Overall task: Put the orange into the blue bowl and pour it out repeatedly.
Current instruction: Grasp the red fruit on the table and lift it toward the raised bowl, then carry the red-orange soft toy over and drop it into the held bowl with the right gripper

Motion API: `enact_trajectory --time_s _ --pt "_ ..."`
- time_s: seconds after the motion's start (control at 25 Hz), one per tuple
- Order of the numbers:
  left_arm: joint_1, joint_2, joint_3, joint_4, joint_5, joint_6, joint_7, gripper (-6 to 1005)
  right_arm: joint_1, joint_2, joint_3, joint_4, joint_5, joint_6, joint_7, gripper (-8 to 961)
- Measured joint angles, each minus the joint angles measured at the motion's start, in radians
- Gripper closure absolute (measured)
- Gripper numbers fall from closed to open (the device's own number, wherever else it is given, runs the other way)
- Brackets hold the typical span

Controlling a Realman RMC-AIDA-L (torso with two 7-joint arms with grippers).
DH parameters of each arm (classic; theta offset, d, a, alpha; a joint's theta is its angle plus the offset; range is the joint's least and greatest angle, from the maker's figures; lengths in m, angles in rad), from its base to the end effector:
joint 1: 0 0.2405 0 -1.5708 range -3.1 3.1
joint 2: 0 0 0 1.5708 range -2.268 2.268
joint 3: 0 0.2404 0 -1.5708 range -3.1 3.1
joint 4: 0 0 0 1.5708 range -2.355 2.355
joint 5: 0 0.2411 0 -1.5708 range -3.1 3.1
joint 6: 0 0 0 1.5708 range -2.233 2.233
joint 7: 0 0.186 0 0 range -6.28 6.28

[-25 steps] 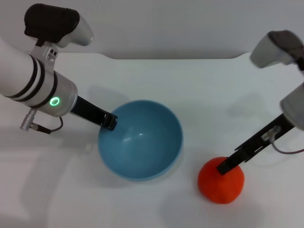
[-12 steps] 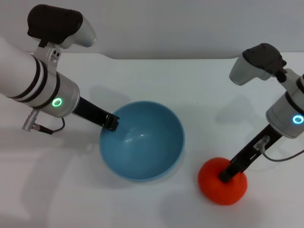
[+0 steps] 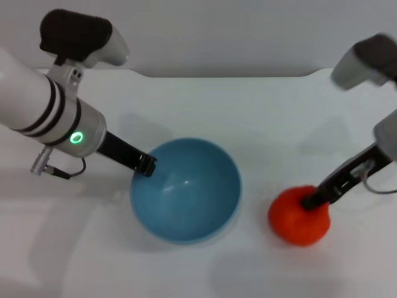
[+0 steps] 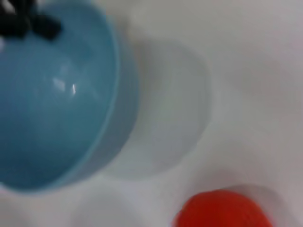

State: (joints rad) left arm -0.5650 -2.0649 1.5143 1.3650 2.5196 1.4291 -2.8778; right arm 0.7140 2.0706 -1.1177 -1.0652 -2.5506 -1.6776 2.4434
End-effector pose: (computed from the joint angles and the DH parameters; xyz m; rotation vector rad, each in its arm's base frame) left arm -0.1638 0.3843 -0.0517 -2.4518 -1.1935 0.3282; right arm 0.2053 0.3794 -0.0260 -2.7028 1.2260 -0.4349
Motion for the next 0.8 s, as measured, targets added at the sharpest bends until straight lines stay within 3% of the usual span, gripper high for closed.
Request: enact_trajectory --time_s 0.16,0.4,0.6,0.8 --pt "-0.027 -0.003 0.034 -0.034 0.015 0.024 0.0 1001 -0.01 0.001 0.085 -0.105 0.037 -0.062 -0.026 801" --pt "-0.067 -0.007 0.093 -0.072 0.013 0.013 0.0 1001 -0.031 0.005 0.086 -0.228 0.236 -0.075 -0.035 819" --pt "-0.087 -0.01 0.119 -0.076 0.002 -0.007 0.0 1001 -0.027 0.006 -0.001 -0.234 0.426 -0.073 -0.104 815" --pt "-0.1 -0.01 0.123 -0.072 -0.006 -0.008 0.0 1001 -0.019 0.006 -0.097 -0.219 0.436 -0.065 -0.145 810"
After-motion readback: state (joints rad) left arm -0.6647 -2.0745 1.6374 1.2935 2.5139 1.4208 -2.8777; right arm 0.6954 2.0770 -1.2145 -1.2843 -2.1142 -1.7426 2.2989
